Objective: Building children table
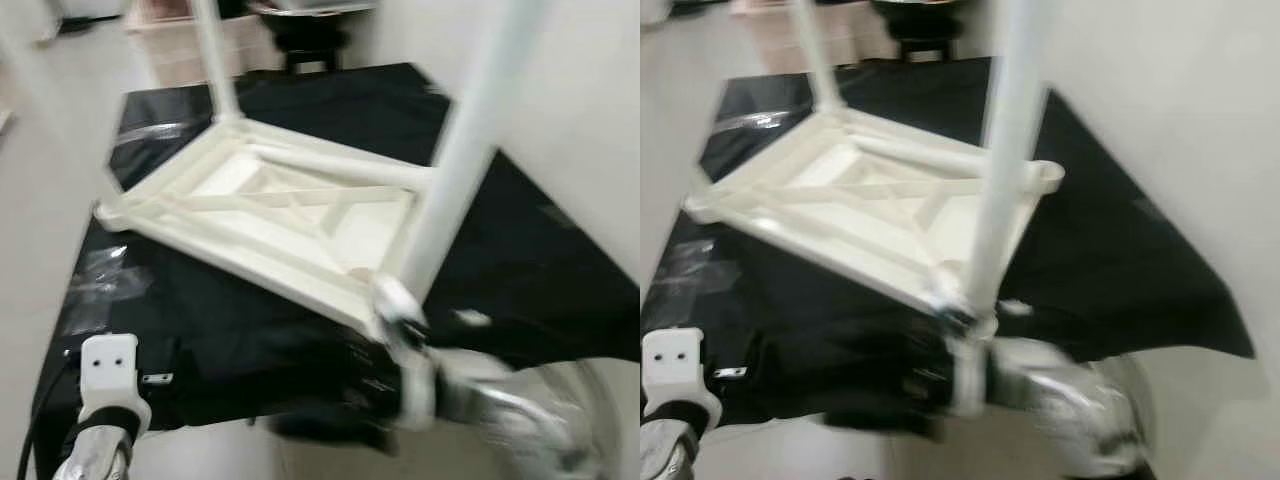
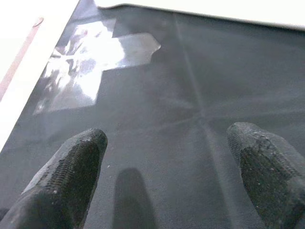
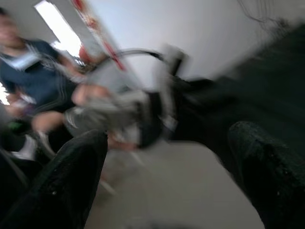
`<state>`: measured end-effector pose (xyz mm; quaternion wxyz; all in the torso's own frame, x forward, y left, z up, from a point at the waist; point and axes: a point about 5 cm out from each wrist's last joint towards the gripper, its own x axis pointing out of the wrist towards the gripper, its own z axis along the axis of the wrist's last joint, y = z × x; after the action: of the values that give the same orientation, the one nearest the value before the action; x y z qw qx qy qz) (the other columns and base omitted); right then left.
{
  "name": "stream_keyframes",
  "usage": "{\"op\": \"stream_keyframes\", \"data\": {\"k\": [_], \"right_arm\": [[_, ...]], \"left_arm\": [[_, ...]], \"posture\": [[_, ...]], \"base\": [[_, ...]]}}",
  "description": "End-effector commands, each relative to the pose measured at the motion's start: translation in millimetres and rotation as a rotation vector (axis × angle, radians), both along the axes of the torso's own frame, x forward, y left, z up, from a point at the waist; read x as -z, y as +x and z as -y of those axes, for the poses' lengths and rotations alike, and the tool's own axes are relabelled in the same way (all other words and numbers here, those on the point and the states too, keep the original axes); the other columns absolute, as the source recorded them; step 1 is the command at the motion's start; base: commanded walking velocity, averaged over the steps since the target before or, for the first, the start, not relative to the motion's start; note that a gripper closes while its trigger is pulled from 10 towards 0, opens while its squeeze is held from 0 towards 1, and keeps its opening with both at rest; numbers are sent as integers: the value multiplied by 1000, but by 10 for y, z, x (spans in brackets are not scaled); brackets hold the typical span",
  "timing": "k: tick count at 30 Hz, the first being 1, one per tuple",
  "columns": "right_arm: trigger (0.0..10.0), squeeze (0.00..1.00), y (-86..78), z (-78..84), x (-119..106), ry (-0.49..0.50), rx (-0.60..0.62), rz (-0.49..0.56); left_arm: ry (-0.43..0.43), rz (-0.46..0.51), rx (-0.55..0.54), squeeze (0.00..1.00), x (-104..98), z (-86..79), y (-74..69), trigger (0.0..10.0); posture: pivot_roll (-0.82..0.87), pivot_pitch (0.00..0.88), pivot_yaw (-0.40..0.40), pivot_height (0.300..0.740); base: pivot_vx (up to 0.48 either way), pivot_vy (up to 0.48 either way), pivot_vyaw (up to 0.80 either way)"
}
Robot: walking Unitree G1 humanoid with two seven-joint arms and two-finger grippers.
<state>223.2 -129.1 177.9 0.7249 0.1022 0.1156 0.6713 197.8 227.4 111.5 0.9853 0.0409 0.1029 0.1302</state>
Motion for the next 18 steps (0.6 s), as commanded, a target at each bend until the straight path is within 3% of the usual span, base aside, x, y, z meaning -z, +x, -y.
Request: {"op": "stream_keyframes", "data": {"k": [1,3,5,6,7,8,10,12,18], "right_arm": [[10000,0,-16,5,-29,7,-25,36],[10000,0,33,441,-24,-153,52,66],[10000,0,33,441,-24,-153,52,66],[10000,0,38,669,-63,-247,83,84],[10000,0,38,669,-63,-247,83,84],[10000,0,47,865,-90,-356,113,106],[10000,0,47,865,-90,-356,113,106],[10000,0,65,1129,-116,-545,159,127],[10000,0,146,1341,-175,-717,225,161]], "left_arm": [[-13,-11,13,0,38,19,-8,10000],[-27,3,59,0,30,84,16,10000],[-27,3,59,0,30,84,16,10000],[-29,15,89,0,18,131,30,10000],[-29,15,89,0,18,131,30,10000],[-33,24,113,0,9,174,38,10000],[-33,24,113,0,9,174,38,10000],[-43,41,159,0,-7,250,51,10000],[-51,57,216,0,-27,338,54,10000]], "posture": [[-13,171,-3,740],[-21,173,-7,740],[-21,173,-7,740],[-21,174,-7,740],[-21,174,-7,740],[-21,176,-7,740],[-21,176,-7,740],[-24,174,-12,740],[-32,180,-15,740]], "base": [[0,0,0],[0,0,0],[0,0,0],[0,0,0],[0,0,0],[0,0,0],[0,0,0],[0,0,0],[0,0,0]]}}
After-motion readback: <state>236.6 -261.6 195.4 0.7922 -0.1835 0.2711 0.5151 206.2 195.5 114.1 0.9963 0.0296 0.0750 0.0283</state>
